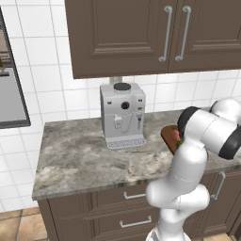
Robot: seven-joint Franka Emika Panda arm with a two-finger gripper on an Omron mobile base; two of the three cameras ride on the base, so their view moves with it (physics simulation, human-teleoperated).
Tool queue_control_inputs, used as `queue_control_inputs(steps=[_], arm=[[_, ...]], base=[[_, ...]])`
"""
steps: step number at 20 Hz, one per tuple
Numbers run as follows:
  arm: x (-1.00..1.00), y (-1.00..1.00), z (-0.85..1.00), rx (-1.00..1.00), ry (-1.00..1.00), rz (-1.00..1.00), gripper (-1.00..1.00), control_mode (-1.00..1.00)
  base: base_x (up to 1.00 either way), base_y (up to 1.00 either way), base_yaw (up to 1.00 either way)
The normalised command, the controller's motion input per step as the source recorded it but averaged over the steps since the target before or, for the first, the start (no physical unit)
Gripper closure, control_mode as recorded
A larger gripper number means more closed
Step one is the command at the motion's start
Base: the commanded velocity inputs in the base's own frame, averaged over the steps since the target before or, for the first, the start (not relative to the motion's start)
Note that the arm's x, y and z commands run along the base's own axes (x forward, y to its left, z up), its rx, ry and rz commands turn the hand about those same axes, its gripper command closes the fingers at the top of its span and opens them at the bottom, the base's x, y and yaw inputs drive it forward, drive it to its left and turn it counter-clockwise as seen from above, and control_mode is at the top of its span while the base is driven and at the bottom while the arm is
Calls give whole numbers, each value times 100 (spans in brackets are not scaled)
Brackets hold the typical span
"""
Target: Place the avocado, onion, tomato, and bell pepper on the cutting board.
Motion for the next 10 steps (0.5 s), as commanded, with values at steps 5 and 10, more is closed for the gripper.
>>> queue_control_inputs(steps=[5, 10], arm=[[-1, 70, 24, 0, 0, 0, 100, -100], [-7, 79, 24, 0, 0, 0, 100, -100]], base=[[0, 0, 0], [0, 0, 0]])
